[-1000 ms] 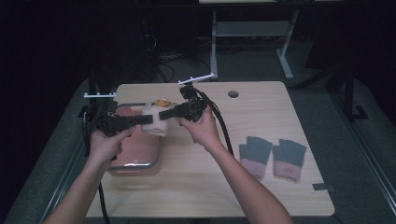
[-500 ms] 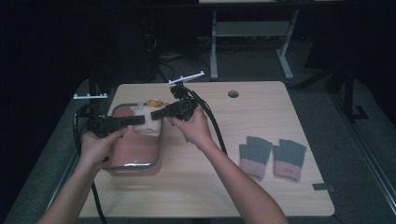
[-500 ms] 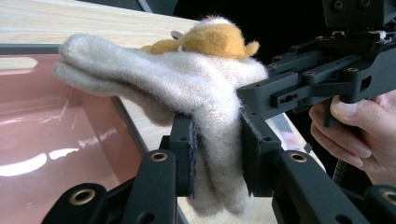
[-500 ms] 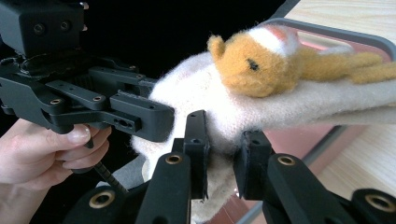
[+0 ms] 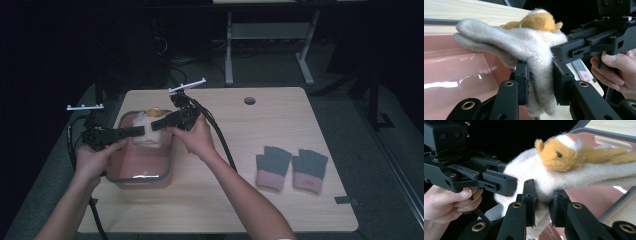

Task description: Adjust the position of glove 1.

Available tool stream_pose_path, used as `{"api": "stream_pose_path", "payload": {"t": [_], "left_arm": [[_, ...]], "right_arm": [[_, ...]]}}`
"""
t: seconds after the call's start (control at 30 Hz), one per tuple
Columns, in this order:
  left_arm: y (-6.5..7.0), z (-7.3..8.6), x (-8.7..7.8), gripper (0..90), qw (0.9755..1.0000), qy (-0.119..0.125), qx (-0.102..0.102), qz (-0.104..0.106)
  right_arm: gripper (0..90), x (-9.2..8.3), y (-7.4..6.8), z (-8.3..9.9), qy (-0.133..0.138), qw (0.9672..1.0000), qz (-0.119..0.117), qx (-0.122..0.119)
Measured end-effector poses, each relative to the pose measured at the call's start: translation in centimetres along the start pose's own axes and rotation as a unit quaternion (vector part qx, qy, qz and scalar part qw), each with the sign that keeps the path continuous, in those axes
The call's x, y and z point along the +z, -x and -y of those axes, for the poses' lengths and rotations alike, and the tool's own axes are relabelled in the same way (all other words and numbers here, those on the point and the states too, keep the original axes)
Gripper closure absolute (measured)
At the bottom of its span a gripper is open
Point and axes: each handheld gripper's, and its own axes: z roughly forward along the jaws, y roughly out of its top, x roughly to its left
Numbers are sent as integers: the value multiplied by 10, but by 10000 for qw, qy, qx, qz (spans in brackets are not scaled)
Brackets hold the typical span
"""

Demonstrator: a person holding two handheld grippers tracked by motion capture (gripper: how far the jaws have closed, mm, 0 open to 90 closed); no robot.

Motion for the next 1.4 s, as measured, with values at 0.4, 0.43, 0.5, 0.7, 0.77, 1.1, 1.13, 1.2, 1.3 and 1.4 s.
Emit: {"api": "stream_pose_path", "payload": {"t": [0.4,0.43,0.5,0.7,0.77,1.1,1.13,1.2,1.3,1.4], "left_arm": [[-15,6,-4,688,9999,-48,-104,-94],[-16,6,-4,688,9999,-42,-122,-106],[-18,8,-4,688,9998,-43,-158,-128],[-27,15,-3,688,9994,-69,-266,-206],[-30,17,-4,688,9993,-98,-290,-236],[-45,32,0,688,9979,-247,-483,-340],[-47,33,2,688,9977,-273,-510,-356],[-49,36,3,688,9974,-323,-522,-387],[-51,39,7,688,9968,-385,-553,-434],[-53,42,11,688,9960,-478,-575,-481]], "right_arm": [[769,19,5,0,-75,9998,-135,110],[769,21,6,0,-90,9998,-140,114],[769,24,7,0,-120,9998,-137,94],[769,34,12,1,-205,9995,-173,137],[769,40,14,3,-234,9994,-176,168],[767,61,27,12,-428,9981,-282,347],[767,63,28,13,-454,9979,-282,355],[766,66,31,16,-491,9976,-273,402],[764,71,36,20,-548,9968,-299,495],[761,74,41,23,-594,9961,-329,570]]}}
